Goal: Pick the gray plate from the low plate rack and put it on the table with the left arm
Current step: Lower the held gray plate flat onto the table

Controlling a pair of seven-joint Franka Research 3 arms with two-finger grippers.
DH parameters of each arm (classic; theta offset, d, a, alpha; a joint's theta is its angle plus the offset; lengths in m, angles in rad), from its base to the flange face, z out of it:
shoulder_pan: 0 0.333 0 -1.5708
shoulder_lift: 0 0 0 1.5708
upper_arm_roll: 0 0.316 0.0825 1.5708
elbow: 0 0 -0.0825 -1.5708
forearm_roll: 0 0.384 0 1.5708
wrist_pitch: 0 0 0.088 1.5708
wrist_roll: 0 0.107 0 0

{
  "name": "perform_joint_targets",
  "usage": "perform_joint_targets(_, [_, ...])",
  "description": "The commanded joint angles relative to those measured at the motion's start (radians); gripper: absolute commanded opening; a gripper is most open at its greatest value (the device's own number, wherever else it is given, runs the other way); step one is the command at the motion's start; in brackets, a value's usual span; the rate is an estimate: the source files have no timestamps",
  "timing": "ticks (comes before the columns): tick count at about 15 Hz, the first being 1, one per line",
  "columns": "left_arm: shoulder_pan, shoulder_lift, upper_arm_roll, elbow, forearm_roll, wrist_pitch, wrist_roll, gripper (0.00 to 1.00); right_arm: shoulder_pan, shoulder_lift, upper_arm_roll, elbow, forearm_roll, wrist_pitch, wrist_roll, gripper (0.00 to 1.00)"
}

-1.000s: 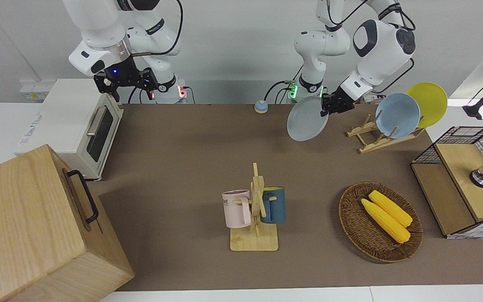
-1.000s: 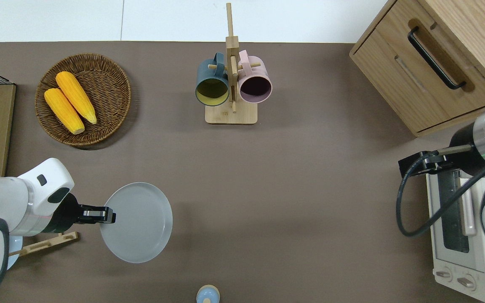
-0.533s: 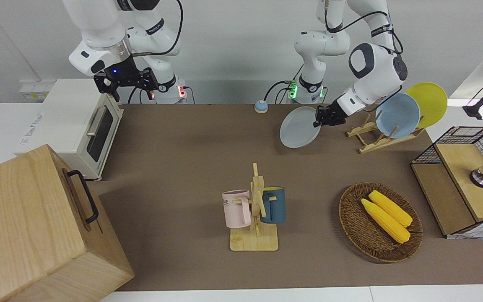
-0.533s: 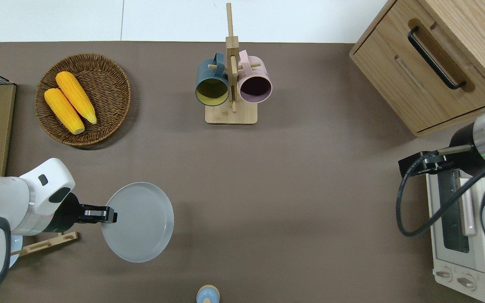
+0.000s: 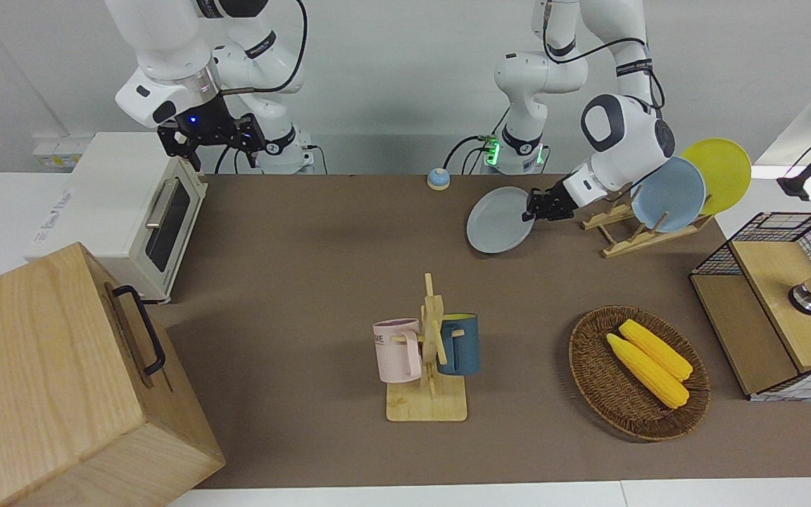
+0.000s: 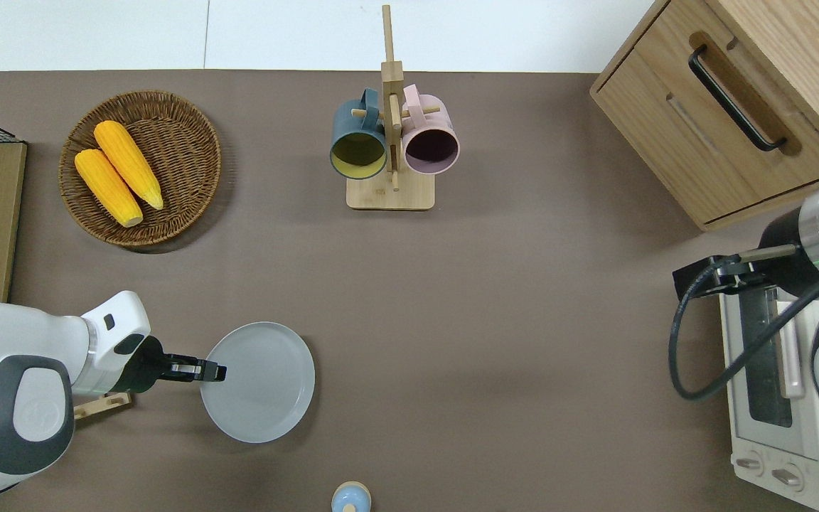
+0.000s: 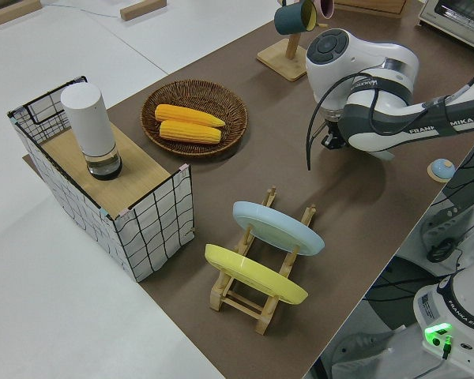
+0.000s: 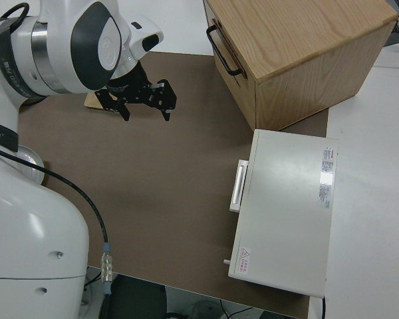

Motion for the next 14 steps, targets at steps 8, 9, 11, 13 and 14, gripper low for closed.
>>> perform_joint_targets(8, [0.033, -0.001, 0.009, -0.003, 0.034, 0.017, 0.027, 0.93, -0.023, -0.002, 0.021, 0.007, -0.006, -0.011, 0.012, 0.983])
perform_joint_targets(9, [0.045, -0.001, 0.009, 0.004, 0.057, 0.017, 0.027, 0.96, -0.023, -0.002, 0.021, 0.006, -0.006, -0.012, 0.012, 0.983])
perform_joint_targets(11, [0.056, -0.001, 0.009, 0.014, 0.081, 0.017, 0.022, 0.98, -0.023, -0.002, 0.021, 0.007, -0.006, -0.011, 0.012, 0.983])
perform_joint_targets(13, [0.056, -0.001, 0.009, 0.034, 0.116, 0.016, 0.007, 0.98, -0.023, -0.004, 0.021, 0.007, -0.006, -0.011, 0.012, 0.983])
perform_joint_targets(14, [0.056, -0.003, 0.009, 0.05, 0.145, 0.013, -0.019, 0.98, -0.023, -0.002, 0.021, 0.006, -0.006, -0.011, 0.012, 0.983])
